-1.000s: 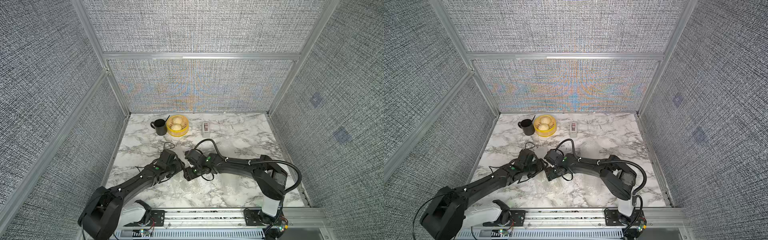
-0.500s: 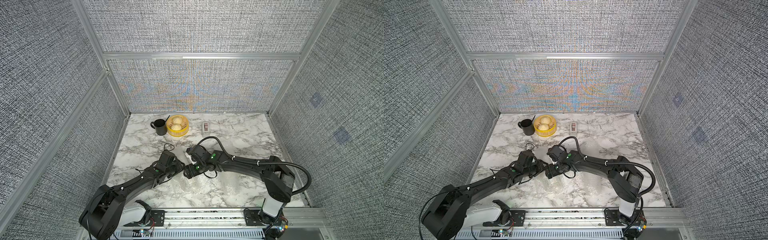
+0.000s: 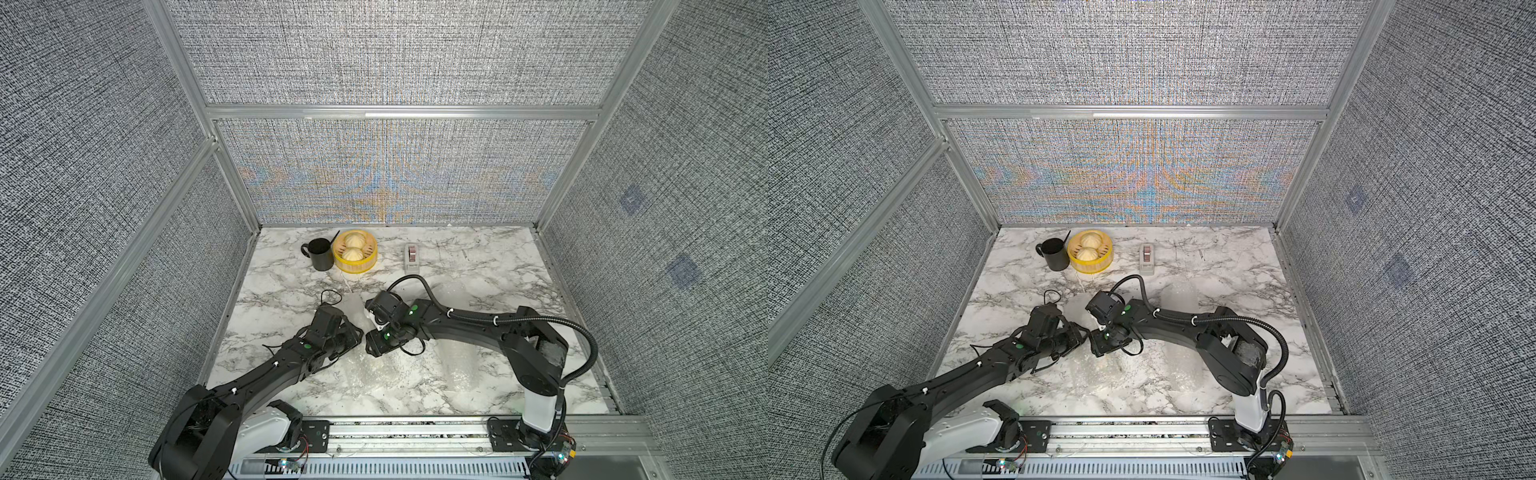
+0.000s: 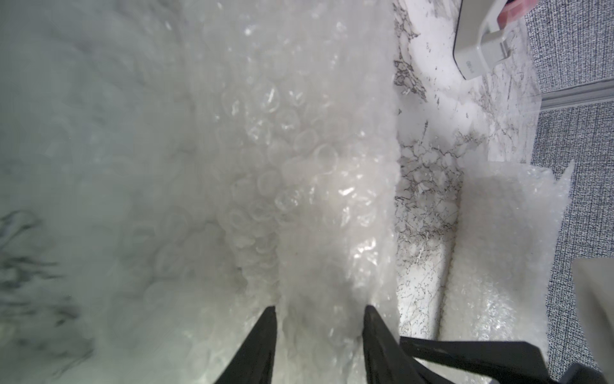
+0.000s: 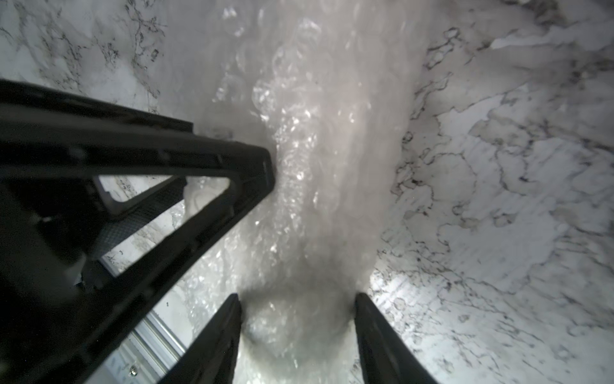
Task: Wrap vases in bubble wrap
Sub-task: Wrap the vase in bubble wrap.
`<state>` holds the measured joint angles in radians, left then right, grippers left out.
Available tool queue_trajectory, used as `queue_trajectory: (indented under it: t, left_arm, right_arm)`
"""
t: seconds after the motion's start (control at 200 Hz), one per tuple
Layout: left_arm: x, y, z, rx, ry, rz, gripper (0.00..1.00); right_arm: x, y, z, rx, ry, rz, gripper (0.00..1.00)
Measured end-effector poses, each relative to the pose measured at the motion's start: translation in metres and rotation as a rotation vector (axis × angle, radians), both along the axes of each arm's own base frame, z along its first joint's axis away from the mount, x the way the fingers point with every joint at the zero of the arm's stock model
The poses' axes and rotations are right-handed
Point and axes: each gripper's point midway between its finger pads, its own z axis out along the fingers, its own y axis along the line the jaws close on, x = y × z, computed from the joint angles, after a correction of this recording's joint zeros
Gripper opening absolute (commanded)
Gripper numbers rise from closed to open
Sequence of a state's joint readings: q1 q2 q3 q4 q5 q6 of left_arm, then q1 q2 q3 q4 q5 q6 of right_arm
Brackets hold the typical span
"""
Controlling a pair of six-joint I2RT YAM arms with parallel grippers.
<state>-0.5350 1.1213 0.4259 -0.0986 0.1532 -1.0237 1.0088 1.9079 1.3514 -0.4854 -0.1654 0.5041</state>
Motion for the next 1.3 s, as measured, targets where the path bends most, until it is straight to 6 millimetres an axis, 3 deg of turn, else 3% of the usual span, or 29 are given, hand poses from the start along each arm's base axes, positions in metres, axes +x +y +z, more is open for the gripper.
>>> queue_trajectory:
  t: [0.345,0.54,0.966,1.141,1.296]
  left_arm:
    - [-0.024,0.04,0.012,0.067,0.005,0.087,0.51]
    - [-0.046,0.056,-0.012,0.102,0.094,0.127,0.48]
    - [-0.03,0.036,-0.022,0.066,0.119,0.079,0.17]
    - [-0.013,0.022,-0.004,0.038,0.07,0.034,0.0]
    - [0.0,0.008,0.011,0.035,0.052,-0.032,0.0]
  right_arm:
    - [-0.001,0.003,-0.001,0.004,-0.008,0.006,0.5]
    - [-0.001,0.003,-0.001,0.005,-0.008,0.006,0.48]
    - [-0.001,0.002,-0.001,0.009,-0.008,-0.006,0.46]
    - [0.0,0.0,-0.001,0.019,-0.008,-0.018,0.45]
    - [0.001,-0.003,-0.001,0.05,0.01,-0.035,0.45]
